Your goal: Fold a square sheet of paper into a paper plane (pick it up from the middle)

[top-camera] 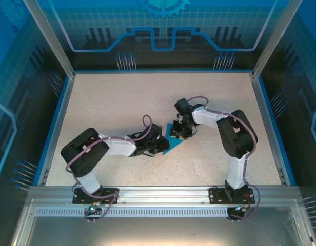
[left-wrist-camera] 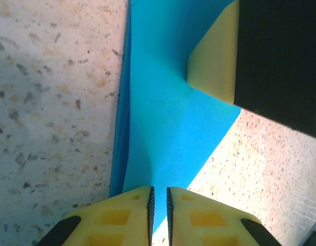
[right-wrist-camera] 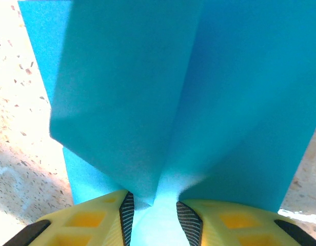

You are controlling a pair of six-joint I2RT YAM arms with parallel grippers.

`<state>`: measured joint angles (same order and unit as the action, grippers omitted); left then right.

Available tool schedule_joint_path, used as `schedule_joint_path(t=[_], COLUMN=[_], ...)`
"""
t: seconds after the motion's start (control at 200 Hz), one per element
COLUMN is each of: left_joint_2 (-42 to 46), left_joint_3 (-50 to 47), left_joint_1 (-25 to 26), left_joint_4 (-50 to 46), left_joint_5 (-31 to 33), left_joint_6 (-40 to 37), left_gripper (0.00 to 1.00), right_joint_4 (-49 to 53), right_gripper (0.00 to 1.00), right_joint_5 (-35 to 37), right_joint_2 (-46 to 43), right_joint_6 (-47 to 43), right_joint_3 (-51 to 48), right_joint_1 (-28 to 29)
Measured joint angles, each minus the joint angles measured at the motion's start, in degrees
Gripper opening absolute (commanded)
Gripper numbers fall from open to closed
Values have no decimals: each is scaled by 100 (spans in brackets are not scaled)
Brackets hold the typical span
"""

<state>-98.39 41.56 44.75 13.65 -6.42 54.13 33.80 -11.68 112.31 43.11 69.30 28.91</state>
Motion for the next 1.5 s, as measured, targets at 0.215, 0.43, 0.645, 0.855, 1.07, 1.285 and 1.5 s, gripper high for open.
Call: schedule_joint_path(t=[0.215,0.43,0.645,0.855,1.07,1.285,1.5], left_joint_2=[24,26,26,109,225,236,236], left_joint_3=[-59,-85,-85,-83,-83,-83,-46], left_joint_1=[-2,-2,0,0,-2,0,4], left_joint_4=[44,-4,-96,-258,-238,-175,-271], left_joint_5=[-96,-68,11,37,-214,-501,-549], left_joint_6=[4,17,20,15,-17,-22,-26], left_gripper=[21,20,19,21,26,27,27], right_joint_4=[9,9,11,24,24,22,22], right_gripper=[38,37,37,37,37,37,37], right_joint_5=[9,11,11,33,37,39,39], right_joint_2=[7,11,15,28,37,37,39], right_joint_6=[0,2,28,50,68,90,105], right_joint_3=[9,11,11,20,20,20,20], right_joint_1=[0,0,0,0,0,0,0])
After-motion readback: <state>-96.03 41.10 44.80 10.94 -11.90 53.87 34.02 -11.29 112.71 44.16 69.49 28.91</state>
